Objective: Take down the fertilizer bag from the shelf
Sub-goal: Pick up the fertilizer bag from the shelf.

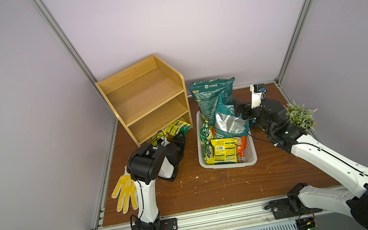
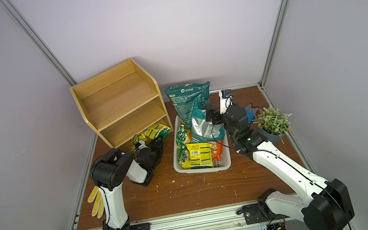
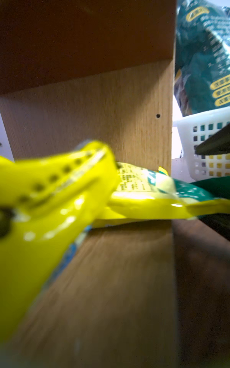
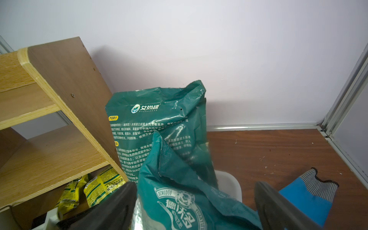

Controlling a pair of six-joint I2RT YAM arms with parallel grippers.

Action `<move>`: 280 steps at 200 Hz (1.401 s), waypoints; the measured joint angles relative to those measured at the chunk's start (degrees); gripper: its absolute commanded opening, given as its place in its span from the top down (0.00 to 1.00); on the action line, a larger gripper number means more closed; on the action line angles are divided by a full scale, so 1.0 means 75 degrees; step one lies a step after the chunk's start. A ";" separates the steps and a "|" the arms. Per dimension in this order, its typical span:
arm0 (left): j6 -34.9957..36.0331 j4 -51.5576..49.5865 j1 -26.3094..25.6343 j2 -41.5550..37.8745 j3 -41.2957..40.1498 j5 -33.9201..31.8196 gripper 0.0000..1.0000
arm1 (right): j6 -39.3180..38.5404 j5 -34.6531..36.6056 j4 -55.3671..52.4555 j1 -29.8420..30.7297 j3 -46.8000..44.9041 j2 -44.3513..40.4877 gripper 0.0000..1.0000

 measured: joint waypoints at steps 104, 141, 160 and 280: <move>0.0391 -0.0527 0.0367 -0.0082 0.0259 0.0621 1.00 | -0.0210 0.0105 0.0029 0.0000 -0.0023 -0.0221 0.01; 0.0571 -0.0947 0.0414 -0.1072 0.0163 0.1122 1.00 | -0.0207 0.0026 0.0140 0.0000 -0.0070 -0.0221 0.01; 0.0574 -0.0985 0.0408 -0.1766 -0.0163 0.1341 1.00 | -0.0198 -0.0052 0.0198 0.0000 -0.0146 -0.0216 0.02; 0.1437 -0.4170 -0.0047 -0.5540 -0.1151 0.2285 1.00 | -0.1335 -0.3235 -0.0187 0.0560 0.0087 0.0533 0.18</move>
